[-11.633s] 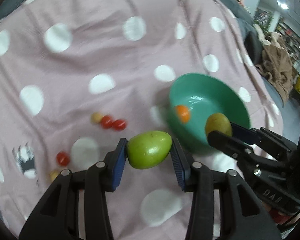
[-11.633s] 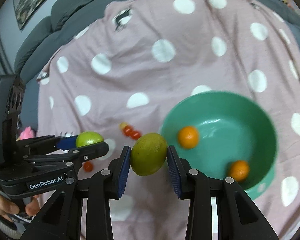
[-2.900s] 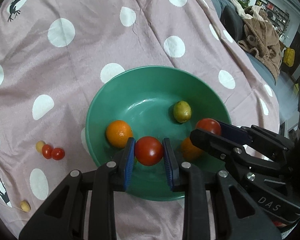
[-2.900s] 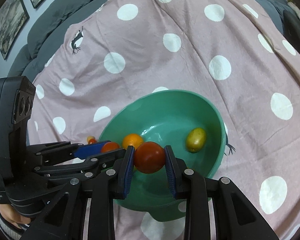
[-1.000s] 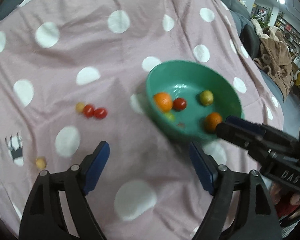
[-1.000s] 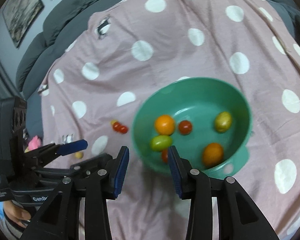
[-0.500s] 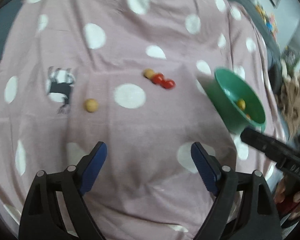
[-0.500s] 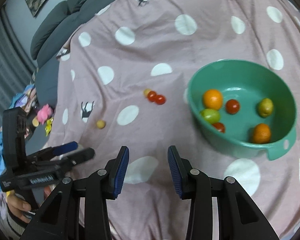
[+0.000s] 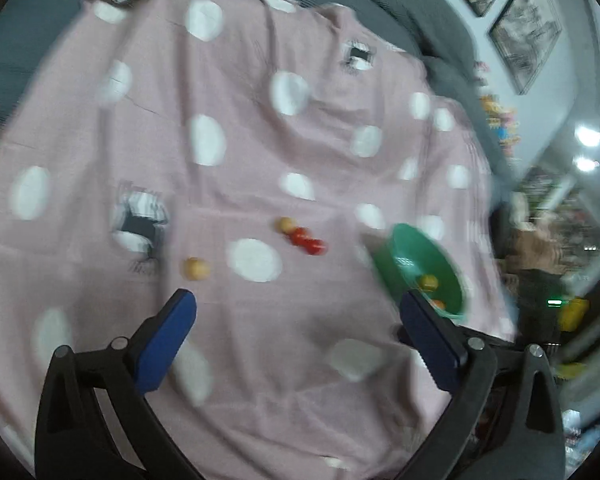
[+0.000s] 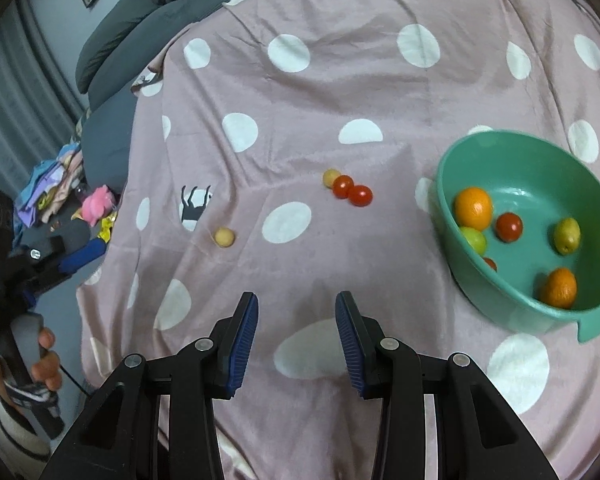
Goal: Organize fruits
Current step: 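Withdraw both tools from the bowl toward the remaining tomatoes, then grasp a red cherry tomato with the right tool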
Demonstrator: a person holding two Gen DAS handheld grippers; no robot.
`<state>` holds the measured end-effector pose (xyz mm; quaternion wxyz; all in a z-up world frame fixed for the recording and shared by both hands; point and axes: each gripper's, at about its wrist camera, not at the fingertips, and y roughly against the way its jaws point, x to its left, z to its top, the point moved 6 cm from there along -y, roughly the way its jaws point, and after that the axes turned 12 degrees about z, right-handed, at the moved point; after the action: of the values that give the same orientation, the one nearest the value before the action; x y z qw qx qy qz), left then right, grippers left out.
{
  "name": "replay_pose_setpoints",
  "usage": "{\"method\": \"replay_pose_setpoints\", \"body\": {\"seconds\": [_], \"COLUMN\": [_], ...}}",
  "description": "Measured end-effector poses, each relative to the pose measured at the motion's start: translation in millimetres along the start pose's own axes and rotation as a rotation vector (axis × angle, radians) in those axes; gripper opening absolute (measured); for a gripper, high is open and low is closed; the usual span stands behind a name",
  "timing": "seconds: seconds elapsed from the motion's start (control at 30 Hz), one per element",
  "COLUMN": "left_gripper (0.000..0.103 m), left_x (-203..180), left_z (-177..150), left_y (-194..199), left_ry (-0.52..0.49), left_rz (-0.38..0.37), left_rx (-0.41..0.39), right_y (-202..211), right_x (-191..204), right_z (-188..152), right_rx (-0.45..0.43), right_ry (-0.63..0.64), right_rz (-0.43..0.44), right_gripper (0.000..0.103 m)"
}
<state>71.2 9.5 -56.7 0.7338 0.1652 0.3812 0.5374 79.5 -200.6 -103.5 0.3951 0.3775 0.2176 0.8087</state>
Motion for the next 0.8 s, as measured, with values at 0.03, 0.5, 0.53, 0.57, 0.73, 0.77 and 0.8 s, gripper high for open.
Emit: {"method": "replay_pose_setpoints", "body": {"seconds": [0.03,0.5,0.53,0.57,0.73,0.77,0.8], "left_gripper": [0.102,0.100,0.098,0.094,0.088,0.086,0.083], "left_x": [-2,-8,-7,-3,3,3,3], "left_z": [2,35,37,39,46,47,47], "left_y": [-5,-150,-159,-167,-195,-200,-203], "left_ry": [0.007,-0.197,-0.194,-0.183,-0.159,-0.159,-0.162], "left_rz": [-0.067,0.199,0.195,0.186,0.144,0.138,0.132], "left_rx": [0.022,0.218,0.231,0.242,0.279,0.286,0.289], "right_y": [-4,-95,-101,-108,-133,-137,-141], "right_x": [0,-34,-38,-41,-56,-60,-63], "right_z": [4,51,54,58,71,72,74], "right_rx": [0.002,0.125,0.133,0.138,0.174,0.187,0.197], "right_ry": [0.011,0.100,0.106,0.118,0.151,0.147,0.143], "right_rz": [-0.009,-0.165,-0.181,-0.199,-0.276,-0.291,-0.296], "right_gripper": [0.040,0.040,0.040,0.040,0.041,0.041,0.041]}}
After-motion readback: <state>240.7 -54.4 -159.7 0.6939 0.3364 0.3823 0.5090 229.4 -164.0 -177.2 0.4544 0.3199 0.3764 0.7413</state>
